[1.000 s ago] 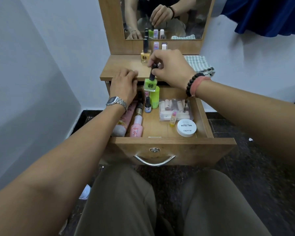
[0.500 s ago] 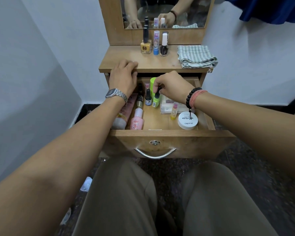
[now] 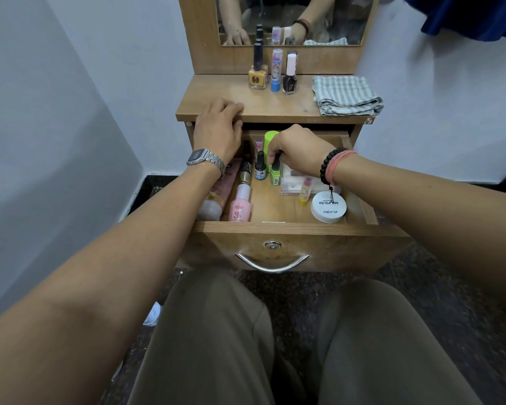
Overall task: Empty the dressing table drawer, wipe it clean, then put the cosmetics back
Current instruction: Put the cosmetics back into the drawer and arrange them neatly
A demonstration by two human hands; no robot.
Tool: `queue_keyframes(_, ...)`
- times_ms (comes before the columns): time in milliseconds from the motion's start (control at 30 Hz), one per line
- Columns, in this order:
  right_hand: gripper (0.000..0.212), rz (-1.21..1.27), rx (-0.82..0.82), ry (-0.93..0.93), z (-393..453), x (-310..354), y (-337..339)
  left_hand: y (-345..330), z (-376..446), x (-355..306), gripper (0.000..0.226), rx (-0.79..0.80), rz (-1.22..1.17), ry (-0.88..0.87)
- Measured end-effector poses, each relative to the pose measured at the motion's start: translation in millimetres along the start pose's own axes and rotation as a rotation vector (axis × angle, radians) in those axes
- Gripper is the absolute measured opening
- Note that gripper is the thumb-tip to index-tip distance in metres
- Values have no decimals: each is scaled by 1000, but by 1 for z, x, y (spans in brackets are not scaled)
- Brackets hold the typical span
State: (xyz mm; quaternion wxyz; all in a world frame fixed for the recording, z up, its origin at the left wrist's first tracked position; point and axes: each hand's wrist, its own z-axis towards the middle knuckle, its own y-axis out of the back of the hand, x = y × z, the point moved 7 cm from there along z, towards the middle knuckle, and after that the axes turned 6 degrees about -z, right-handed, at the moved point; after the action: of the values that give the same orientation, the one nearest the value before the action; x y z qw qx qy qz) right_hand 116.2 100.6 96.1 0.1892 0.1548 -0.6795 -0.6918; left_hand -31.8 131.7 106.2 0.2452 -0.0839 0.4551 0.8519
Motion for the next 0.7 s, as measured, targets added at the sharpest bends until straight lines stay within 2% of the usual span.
queue_keyframes(233, 25, -40, -30, -12, -5, 2, 4, -1, 0, 1, 35, 9, 0, 12)
queue_keyframes(500, 25, -10, -20, -68, -3, -1, -3, 0, -1, 1, 35, 2, -4, 5)
queue_keyframes(700, 30, -79, -54, -10, -5, 5, 0, 1, -1, -1, 35, -1, -6, 3)
